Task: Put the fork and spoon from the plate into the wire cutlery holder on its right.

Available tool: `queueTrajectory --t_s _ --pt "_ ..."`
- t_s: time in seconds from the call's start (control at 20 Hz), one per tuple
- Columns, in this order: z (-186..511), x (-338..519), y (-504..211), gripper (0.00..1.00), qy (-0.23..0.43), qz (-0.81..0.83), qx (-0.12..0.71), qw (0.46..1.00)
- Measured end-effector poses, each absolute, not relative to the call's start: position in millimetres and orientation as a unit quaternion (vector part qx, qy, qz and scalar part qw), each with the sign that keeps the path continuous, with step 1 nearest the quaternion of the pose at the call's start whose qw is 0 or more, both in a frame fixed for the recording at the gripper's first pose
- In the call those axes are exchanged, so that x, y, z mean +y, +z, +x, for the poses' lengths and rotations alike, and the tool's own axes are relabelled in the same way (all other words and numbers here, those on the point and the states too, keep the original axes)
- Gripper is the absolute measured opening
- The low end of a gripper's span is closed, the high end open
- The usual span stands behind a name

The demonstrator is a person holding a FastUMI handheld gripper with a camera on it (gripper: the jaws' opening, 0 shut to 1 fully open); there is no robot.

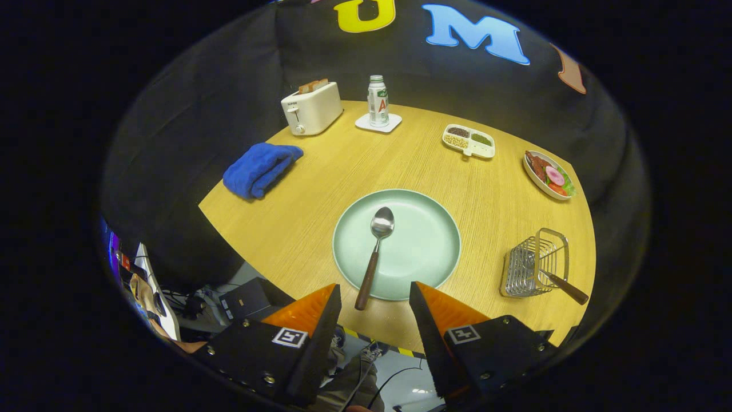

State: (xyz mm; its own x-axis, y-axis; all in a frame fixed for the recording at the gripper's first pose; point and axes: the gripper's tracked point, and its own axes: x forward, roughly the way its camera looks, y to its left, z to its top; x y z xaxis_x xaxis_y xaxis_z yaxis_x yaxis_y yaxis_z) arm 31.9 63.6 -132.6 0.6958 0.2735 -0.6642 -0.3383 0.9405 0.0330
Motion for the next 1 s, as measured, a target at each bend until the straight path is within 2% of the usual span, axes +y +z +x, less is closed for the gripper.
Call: queueTrajectory --t_s 1.0 --pt "59.8 91.3 -201.8 0.74 0.179 -0.093 0.422 0.884"
